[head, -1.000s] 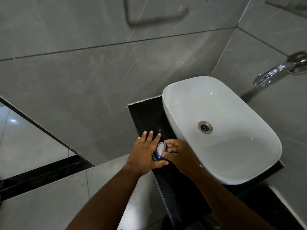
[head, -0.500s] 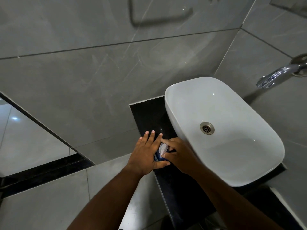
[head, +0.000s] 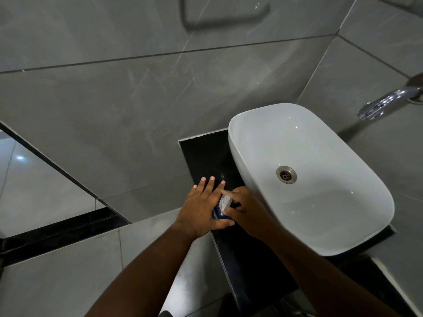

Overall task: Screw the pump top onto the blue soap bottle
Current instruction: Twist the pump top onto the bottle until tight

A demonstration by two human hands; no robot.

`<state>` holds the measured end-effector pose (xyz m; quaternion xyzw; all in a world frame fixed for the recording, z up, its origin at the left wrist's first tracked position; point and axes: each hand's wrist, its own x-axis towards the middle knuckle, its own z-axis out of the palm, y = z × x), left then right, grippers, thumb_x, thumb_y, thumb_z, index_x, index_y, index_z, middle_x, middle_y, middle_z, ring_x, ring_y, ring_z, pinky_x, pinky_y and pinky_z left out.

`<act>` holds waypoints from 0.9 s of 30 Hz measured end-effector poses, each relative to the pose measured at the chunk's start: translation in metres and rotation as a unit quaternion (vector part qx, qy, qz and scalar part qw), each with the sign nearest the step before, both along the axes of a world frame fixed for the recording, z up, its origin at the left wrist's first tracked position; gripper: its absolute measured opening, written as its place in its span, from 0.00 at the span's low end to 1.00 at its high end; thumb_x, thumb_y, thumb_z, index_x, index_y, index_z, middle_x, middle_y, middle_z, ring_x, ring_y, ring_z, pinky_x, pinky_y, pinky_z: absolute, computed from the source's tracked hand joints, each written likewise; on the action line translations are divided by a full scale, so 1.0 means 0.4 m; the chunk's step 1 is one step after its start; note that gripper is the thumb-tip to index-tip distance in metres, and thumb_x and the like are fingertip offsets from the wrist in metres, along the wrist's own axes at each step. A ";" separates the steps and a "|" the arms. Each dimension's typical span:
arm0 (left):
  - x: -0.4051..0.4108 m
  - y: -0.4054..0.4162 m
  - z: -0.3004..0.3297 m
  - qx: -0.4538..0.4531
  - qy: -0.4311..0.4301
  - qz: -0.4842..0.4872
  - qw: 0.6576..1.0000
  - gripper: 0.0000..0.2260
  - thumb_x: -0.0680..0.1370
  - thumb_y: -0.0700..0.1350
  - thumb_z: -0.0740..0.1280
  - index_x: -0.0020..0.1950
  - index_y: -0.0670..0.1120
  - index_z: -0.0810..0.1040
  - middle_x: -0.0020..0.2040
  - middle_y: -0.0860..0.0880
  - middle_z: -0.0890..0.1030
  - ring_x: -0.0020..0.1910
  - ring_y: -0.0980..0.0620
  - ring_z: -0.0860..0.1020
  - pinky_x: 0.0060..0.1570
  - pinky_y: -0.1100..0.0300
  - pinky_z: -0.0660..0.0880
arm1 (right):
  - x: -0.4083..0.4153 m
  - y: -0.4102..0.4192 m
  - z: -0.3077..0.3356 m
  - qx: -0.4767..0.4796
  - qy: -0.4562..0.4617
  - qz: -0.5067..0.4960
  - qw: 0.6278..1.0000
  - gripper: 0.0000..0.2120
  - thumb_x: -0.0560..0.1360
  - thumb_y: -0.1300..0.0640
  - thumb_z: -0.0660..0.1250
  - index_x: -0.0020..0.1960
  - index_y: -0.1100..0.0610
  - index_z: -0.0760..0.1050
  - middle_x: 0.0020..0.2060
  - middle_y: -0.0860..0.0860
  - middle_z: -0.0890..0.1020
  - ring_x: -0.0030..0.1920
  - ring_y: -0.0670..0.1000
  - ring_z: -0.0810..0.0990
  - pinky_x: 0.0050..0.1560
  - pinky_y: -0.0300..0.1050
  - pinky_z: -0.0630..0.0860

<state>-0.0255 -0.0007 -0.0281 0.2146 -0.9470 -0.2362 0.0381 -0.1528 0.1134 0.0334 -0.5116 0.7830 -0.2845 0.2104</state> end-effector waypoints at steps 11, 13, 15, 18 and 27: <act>-0.005 0.004 -0.020 0.037 0.032 0.020 0.999 0.46 0.67 0.74 0.60 0.78 0.53 0.50 0.80 0.46 0.52 0.75 0.52 0.39 0.71 0.51 0.39 | 0.013 -0.006 0.014 -0.009 0.032 -0.007 0.999 0.03 0.71 0.60 0.67 0.44 0.60 0.77 0.40 0.54 0.76 0.33 0.41 0.69 0.38 0.24 0.66; -0.004 0.004 -0.021 0.036 0.034 0.019 0.999 0.45 0.68 0.72 0.60 0.78 0.52 0.52 0.80 0.45 0.52 0.75 0.51 0.39 0.71 0.51 0.40 | 0.028 -0.004 0.005 -0.014 0.026 -0.028 0.999 0.03 0.71 0.60 0.67 0.44 0.60 0.77 0.38 0.52 0.73 0.33 0.43 0.68 0.37 0.24 0.65; -0.003 0.003 -0.016 0.039 0.031 0.017 0.999 0.44 0.68 0.70 0.61 0.78 0.52 0.53 0.79 0.45 0.52 0.75 0.50 0.39 0.71 0.51 0.40 | 0.045 -0.004 -0.005 -0.027 0.009 -0.055 0.998 0.05 0.71 0.61 0.67 0.46 0.60 0.78 0.40 0.52 0.73 0.36 0.47 0.71 0.37 0.24 0.65; -0.002 0.006 -0.004 0.044 0.028 0.015 0.999 0.43 0.69 0.67 0.64 0.79 0.51 0.53 0.79 0.44 0.53 0.77 0.47 0.41 0.73 0.48 0.42 | 0.055 -0.004 -0.008 -0.027 -0.005 -0.083 0.996 0.07 0.72 0.60 0.67 0.49 0.61 0.78 0.42 0.52 0.73 0.40 0.48 0.72 0.37 0.25 0.66; -0.005 0.016 -0.017 0.028 0.047 0.034 0.998 0.44 0.69 0.75 0.60 0.78 0.55 0.53 0.79 0.45 0.53 0.77 0.46 0.43 0.72 0.47 0.43 | -0.002 -0.005 0.032 0.017 -0.026 0.025 0.999 0.31 0.71 0.57 0.69 0.70 0.50 0.61 0.50 0.48 0.73 0.43 0.41 0.71 0.43 0.27 0.65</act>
